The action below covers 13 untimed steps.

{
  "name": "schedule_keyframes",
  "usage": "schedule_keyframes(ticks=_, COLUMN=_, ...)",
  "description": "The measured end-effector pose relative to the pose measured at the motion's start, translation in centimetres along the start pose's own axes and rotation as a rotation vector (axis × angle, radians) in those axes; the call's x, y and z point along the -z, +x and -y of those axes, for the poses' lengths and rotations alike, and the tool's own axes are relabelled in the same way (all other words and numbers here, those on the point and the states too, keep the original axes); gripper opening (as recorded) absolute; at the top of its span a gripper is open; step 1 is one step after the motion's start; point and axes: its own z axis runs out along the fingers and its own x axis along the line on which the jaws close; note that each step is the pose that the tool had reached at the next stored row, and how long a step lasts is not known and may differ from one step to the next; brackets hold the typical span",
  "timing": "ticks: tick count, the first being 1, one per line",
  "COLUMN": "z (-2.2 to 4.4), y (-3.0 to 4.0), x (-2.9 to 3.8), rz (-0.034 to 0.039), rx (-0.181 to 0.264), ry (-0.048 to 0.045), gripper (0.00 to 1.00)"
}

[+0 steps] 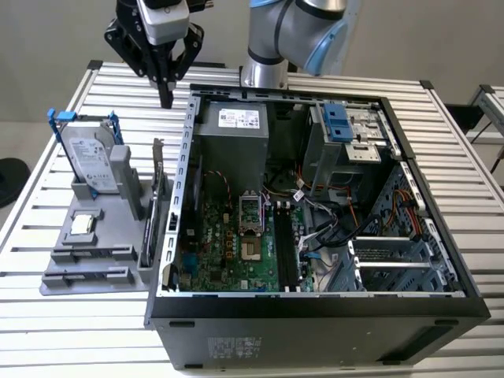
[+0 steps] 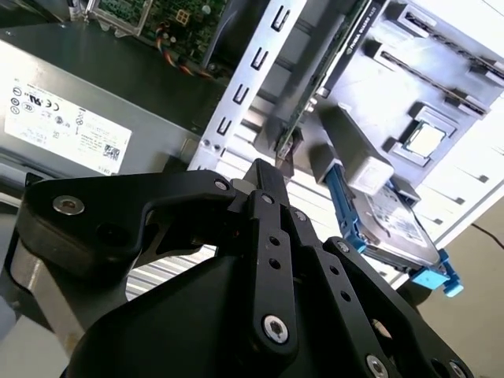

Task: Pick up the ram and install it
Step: 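Reach for the ram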

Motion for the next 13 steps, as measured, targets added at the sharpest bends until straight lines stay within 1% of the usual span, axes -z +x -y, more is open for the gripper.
schedule_keyframes(ticks=13, z=0.08, y=1.2, x=0.03, rz=-0.0001, rx=0.0, ry=-0.0008, gripper=0.0)
